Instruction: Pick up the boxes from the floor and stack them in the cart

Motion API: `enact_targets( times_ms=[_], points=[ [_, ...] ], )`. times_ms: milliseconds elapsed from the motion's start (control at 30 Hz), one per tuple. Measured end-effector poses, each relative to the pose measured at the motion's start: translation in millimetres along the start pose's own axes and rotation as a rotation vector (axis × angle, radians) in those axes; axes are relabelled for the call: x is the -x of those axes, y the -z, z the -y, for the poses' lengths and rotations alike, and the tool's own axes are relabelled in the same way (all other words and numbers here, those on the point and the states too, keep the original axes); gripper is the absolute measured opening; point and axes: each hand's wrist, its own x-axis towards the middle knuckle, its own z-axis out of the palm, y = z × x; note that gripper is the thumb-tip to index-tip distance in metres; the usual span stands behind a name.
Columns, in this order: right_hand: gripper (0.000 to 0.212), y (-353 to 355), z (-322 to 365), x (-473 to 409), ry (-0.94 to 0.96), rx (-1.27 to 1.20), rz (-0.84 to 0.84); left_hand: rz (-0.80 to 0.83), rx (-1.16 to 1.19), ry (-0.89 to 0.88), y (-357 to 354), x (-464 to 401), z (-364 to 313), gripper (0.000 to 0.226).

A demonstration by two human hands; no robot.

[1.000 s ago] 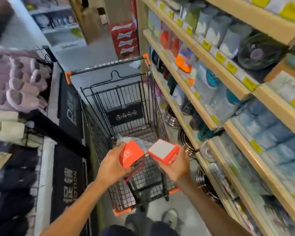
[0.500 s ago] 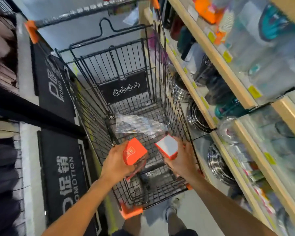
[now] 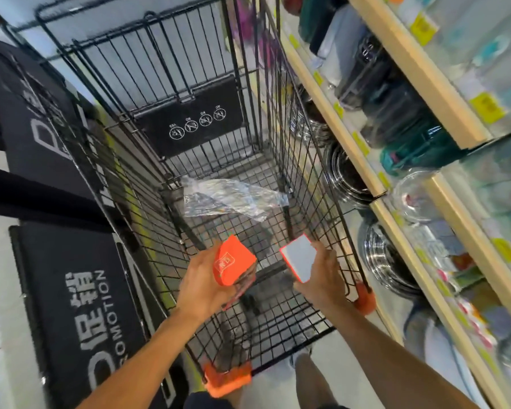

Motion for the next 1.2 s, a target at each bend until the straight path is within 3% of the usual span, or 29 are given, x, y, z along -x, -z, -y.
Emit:
enact_targets(
  times_ms=[167, 367, 567, 733, 867, 1000, 1200],
  points=[
    [0.120, -4, -16, 5, -0.045, 0.060, 0.068, 0.026, 0.000, 0.007, -19, 1, 1, 0.105],
    [0.136, -5, -25, 7, -0.106, 0.098, 0.205, 0.004, 0.026, 0.013, -37, -2, -2, 0.091],
    [0.136, 10, -23, 20, 0.024, -0.060, 0.141, -0.018, 0.081, 0.200, -60, -7, -6, 0.100],
    [0.123, 25, -18, 25, 0.172, -0.185, 0.032, -0.063, 0.209, 0.436, -99, -9, -21, 0.090],
    [0.121, 30, -21, 23, 0.177, -0.230, -0.009, -0.057, 0.341, 0.602, -142, -1, -58, 0.086],
    [0.120, 29, -29, 23, 0.187, -0.199, 0.046, 0.048, 0.491, 0.528, -176, 13, -74, 0.065],
    [0.106, 44, -30, 31, 0.187, -0.193, 0.128, 0.283, 0.553, 0.538, -146, 13, -69, 0.052]
  ],
)
